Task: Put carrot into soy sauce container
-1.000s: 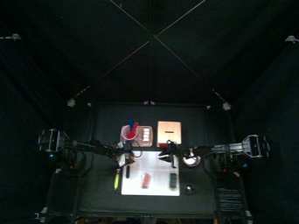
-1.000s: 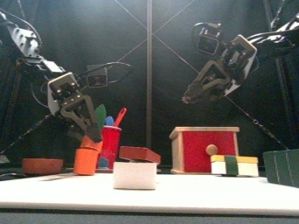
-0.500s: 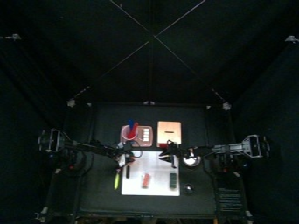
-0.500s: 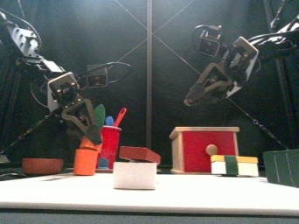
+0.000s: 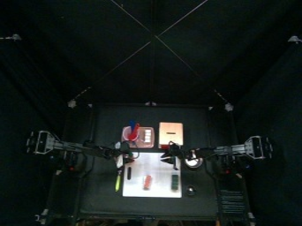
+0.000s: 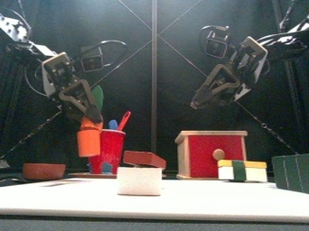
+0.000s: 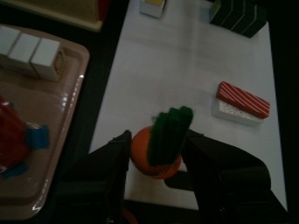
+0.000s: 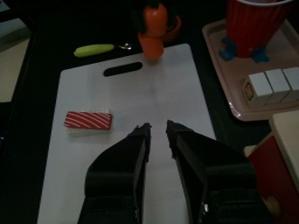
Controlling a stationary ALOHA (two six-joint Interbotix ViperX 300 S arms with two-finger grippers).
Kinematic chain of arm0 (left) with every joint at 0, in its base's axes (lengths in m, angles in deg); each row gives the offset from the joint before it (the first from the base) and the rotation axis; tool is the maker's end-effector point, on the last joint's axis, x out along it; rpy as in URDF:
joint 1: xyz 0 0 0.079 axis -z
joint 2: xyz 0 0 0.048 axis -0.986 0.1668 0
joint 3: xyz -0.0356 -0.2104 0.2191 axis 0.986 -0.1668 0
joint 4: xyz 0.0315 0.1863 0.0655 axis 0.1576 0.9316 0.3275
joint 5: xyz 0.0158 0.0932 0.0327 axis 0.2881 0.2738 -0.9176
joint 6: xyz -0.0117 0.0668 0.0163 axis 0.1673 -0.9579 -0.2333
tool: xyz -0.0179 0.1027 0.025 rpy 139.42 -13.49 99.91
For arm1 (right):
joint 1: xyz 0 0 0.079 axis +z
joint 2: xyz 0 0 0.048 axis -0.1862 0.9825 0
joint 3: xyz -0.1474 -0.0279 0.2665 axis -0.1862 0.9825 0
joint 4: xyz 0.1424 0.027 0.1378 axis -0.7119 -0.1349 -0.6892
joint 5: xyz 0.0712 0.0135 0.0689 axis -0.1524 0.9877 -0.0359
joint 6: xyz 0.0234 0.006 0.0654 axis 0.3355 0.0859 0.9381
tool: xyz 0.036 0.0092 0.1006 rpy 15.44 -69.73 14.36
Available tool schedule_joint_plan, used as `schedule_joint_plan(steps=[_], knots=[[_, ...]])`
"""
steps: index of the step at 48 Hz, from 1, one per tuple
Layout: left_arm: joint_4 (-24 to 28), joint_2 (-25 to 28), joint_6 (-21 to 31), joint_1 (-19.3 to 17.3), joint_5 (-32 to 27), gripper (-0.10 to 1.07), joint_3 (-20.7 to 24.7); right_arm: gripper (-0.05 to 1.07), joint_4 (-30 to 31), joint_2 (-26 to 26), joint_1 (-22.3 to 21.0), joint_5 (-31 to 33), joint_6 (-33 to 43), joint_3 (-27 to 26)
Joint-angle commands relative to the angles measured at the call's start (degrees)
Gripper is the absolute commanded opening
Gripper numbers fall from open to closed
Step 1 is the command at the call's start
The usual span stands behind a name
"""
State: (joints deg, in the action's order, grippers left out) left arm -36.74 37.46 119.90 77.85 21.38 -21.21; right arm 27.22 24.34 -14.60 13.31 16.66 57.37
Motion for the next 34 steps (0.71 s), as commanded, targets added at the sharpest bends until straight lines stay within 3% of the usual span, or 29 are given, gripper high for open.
schedule_joint_plan(steps=[1, 8, 15, 21, 34], knots=[[0.18, -6.59, -0.09, 0.35, -4.22, 0.65, -0.88, 0.64, -0.26, -1.41, 0.26, -0.26, 0.09, -0.7], [0.09, -14.59, 0.0, 1.32, -11.51, 0.65, -3.78, 0.64, -0.26, -1.32, 0.18, -0.18, 0.09, -1.05], [-0.26, -19.78, 0.09, 2.72, -15.03, 0.65, -5.98, 0.64, -0.26, -1.23, 0.18, -0.18, 0.09, -1.14], [-1.32, -20.3, 0.26, 2.99, -15.56, 0.65, -7.47, 0.64, -0.26, -0.88, 0.18, -0.18, 0.09, -1.23], [-1.32, -15.64, 0.26, 2.99, -15.38, 0.65, -7.91, 0.64, -0.26, -0.53, 0.35, -0.18, 0.18, -1.41]])
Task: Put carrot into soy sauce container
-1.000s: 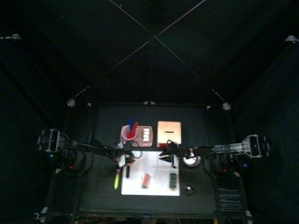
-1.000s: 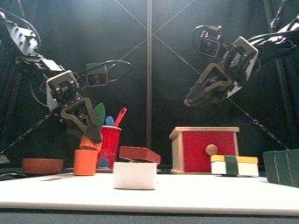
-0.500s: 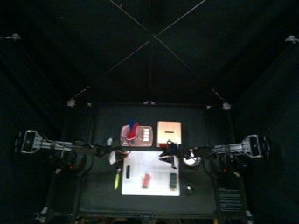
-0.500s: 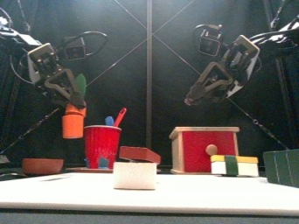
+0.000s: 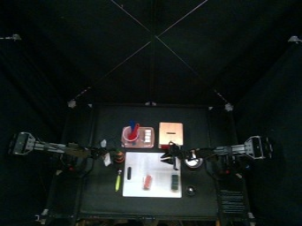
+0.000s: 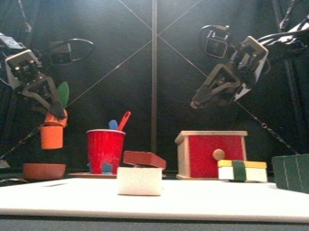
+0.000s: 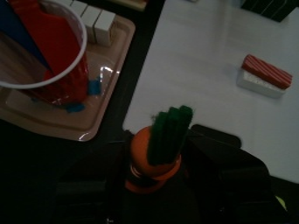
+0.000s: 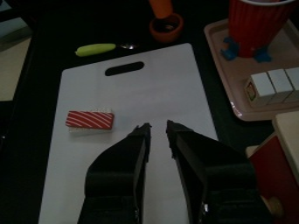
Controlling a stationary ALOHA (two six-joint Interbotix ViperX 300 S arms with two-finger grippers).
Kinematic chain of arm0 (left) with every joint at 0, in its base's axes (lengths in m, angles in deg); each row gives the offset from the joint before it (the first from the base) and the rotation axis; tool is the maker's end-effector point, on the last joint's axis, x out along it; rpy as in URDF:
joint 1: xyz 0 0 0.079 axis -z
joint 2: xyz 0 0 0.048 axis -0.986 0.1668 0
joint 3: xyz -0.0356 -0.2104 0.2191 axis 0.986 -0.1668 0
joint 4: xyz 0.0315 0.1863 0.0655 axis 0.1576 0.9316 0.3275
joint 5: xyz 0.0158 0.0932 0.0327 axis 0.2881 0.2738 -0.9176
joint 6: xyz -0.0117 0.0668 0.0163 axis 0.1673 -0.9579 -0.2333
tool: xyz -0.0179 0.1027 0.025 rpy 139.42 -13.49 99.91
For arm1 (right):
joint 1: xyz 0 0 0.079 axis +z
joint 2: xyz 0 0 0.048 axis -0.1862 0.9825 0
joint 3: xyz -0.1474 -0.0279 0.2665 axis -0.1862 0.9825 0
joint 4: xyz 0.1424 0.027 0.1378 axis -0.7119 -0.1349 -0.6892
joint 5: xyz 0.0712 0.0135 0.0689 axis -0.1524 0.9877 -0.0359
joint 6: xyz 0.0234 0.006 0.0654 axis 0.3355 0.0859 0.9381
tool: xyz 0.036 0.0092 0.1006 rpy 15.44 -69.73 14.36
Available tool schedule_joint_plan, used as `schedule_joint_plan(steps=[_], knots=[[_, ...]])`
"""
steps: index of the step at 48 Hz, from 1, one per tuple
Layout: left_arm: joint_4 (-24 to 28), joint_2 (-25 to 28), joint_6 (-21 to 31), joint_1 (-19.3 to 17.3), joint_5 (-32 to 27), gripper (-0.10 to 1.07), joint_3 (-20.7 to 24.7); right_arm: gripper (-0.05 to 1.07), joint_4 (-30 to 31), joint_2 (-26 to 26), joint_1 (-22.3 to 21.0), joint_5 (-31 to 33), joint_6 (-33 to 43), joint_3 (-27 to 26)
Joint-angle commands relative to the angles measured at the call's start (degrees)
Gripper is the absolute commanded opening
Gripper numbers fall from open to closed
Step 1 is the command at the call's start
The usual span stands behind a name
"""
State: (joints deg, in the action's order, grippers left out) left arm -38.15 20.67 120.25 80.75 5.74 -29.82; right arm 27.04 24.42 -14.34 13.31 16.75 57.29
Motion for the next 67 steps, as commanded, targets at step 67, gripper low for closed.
schedule_joint_plan(steps=[67], knots=[[3.34, 9.4, 0.0, -4.13, 5.8, 0.65, -0.79, 0.64, -1.85, 0.53, 2.64, -0.18, 0.18, -2.29]])
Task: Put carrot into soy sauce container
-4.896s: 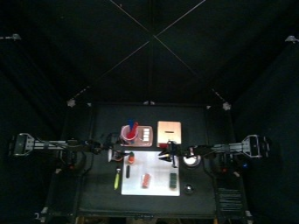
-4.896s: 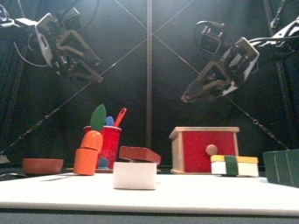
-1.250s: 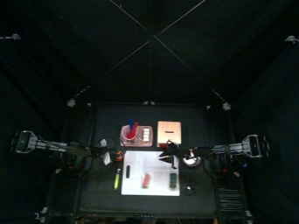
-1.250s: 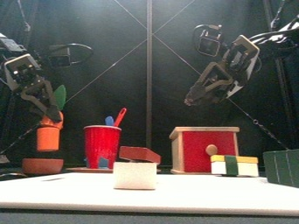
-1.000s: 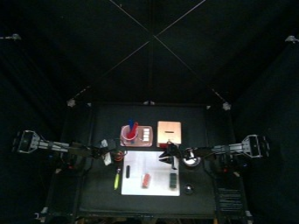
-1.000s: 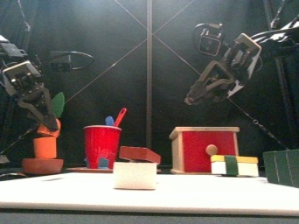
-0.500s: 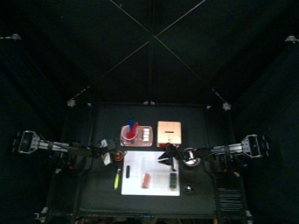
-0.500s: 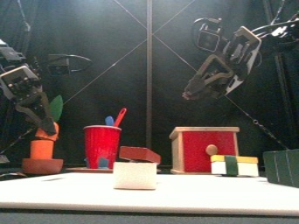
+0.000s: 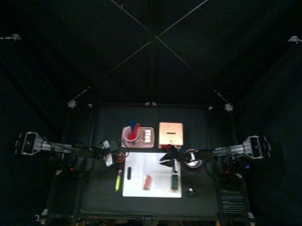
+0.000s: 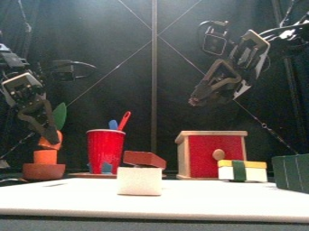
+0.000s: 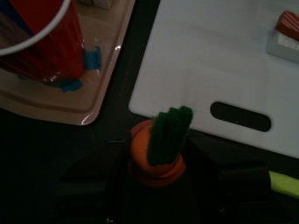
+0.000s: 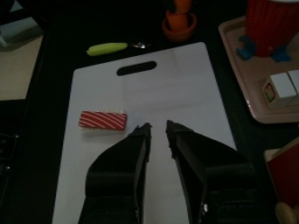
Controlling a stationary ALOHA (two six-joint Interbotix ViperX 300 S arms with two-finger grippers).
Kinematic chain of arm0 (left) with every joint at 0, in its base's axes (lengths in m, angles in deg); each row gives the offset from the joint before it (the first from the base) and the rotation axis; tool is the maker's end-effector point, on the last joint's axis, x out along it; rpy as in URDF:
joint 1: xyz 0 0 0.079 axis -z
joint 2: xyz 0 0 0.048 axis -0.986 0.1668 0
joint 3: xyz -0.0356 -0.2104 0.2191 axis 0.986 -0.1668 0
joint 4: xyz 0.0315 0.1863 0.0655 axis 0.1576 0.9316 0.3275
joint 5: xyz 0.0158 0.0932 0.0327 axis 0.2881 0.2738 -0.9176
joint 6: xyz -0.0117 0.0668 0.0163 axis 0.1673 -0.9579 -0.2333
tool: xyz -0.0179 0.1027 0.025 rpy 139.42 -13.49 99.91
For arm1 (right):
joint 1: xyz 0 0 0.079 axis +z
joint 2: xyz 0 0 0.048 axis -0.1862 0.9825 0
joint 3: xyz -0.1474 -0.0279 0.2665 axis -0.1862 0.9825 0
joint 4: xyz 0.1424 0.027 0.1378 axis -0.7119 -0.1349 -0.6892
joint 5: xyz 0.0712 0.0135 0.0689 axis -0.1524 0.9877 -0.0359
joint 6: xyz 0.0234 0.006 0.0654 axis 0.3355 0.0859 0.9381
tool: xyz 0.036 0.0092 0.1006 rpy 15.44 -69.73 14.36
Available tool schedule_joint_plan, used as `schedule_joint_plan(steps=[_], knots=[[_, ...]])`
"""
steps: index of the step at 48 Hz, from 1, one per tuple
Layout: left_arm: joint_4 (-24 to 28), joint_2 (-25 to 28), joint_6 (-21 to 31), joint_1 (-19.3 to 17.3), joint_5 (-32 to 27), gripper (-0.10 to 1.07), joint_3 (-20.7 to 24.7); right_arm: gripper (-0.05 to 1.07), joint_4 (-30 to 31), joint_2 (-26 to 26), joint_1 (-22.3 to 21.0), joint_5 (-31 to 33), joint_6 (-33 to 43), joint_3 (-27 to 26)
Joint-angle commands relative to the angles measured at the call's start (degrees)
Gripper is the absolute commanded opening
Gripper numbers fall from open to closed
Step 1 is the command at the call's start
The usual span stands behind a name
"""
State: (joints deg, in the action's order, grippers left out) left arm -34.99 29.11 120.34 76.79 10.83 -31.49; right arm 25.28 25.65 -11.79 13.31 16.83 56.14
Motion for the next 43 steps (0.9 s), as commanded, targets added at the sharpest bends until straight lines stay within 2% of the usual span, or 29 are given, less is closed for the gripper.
schedule_joint_plan(steps=[1, 9, 23, 43], knots=[[0.18, 1.23, -0.09, -0.26, 0.79, 0.65, 0.97, 0.64, -0.09, -0.62, 0.09, -0.18, 0.09, -1.14], [0.18, 3.08, -0.09, -0.62, 0.79, 0.67, 1.32, 0.64, -0.09, -0.7, 0.09, -0.18, 0.0, -1.14], [0.09, 3.08, -0.09, -0.79, 0.26, 0.76, 0.97, 0.64, -0.09, -0.62, 0.0, -0.18, 0.09, -1.05], [-1.32, 1.14, 0.09, -0.26, 0.7, 0.84, 1.32, 0.64, -0.53, -0.26, -0.09, -0.18, 0.09, -1.05]])
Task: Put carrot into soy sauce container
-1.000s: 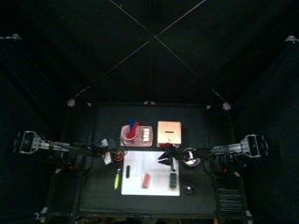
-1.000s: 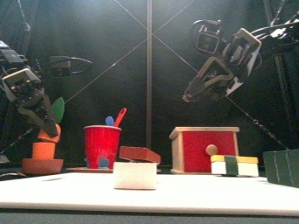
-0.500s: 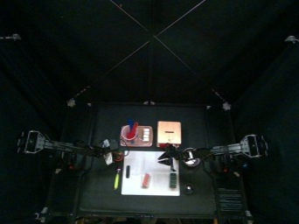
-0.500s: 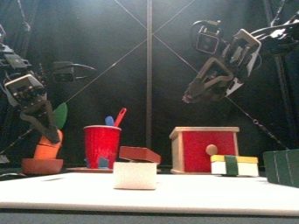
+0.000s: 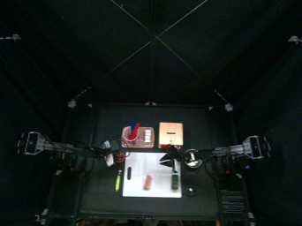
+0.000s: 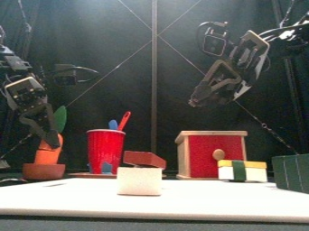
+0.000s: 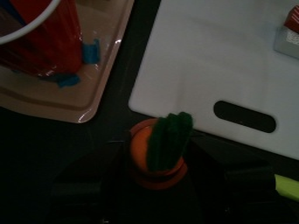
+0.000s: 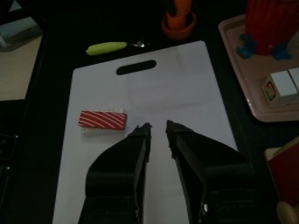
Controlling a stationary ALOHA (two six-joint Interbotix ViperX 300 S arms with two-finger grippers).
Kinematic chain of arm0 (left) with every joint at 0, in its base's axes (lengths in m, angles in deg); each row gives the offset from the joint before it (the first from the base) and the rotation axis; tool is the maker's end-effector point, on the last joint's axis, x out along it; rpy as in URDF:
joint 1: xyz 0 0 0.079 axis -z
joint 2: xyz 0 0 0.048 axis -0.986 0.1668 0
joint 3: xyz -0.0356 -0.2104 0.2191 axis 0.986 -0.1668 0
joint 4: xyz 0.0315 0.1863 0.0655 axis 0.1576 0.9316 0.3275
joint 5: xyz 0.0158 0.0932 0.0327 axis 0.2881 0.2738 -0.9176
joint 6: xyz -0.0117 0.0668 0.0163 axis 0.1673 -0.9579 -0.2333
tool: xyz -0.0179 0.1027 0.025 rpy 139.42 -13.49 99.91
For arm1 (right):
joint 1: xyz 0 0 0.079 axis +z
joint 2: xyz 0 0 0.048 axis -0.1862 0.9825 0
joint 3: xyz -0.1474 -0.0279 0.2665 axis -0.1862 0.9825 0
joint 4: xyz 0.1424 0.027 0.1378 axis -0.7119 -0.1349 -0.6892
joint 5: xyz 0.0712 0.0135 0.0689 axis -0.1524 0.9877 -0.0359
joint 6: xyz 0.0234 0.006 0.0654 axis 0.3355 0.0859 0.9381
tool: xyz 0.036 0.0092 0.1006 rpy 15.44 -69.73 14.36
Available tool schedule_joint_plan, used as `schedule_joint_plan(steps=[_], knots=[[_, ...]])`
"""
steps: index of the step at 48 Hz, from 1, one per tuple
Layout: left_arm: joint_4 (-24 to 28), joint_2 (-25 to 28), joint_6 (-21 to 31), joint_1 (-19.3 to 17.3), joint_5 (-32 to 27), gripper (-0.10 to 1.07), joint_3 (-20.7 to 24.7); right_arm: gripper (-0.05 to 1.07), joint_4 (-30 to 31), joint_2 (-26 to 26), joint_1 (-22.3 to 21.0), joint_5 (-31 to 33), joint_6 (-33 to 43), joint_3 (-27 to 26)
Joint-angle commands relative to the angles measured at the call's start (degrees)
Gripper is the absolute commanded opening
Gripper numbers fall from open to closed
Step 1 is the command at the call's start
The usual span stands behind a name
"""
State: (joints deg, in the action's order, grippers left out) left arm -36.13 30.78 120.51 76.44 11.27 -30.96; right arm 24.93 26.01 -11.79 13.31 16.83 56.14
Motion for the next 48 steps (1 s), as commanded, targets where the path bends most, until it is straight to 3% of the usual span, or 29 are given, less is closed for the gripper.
schedule_joint_plan(steps=[1, 16, 31, 48], knots=[[-0.09, -0.62, -0.09, 0.09, 0.35, 0.84, 0.79, 0.64, -0.18, -0.62, -0.09, -0.18, 0.09, -1.05], [0.09, -3.08, -0.18, 0.0, 0.7, 0.94, 0.62, 0.64, -0.26, -0.35, -0.18, -0.18, 0.09, -1.32], [1.23, -4.48, -0.26, -0.35, 0.44, 0.95, 1.85, 0.64, -0.26, -0.18, -0.18, -0.18, 0.09, -1.32], [8.35, -12.3, -0.26, -0.79, -2.81, 0.95, 5.45, 0.64, -0.35, -0.18, -0.18, -0.18, 0.09, -1.23]])
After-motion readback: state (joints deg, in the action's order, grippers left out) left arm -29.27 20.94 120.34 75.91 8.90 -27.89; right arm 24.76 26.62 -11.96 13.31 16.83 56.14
